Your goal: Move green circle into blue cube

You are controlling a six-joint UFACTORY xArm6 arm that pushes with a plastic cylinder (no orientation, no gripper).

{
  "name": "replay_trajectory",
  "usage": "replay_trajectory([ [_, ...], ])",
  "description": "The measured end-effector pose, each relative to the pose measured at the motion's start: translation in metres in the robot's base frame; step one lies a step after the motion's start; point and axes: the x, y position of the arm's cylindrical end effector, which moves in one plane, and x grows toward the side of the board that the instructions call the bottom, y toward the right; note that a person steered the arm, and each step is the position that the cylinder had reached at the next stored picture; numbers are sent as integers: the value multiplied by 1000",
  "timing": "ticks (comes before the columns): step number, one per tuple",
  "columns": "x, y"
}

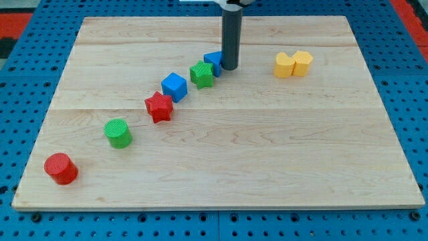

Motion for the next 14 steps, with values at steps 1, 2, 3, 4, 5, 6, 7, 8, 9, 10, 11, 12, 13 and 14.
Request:
replay_trajectory([
  [1,19,-20],
  [2,29,-18],
  [3,45,-2],
  [4,124,-10],
  [5,196,-59],
  [6,199,-136],
  [7,156,-165],
  [8,173,-170],
  [9,176,-192],
  [10,147,-202],
  [11,146,-220],
  [12,149,-248],
  [13,129,-246],
  [14,98,-210],
])
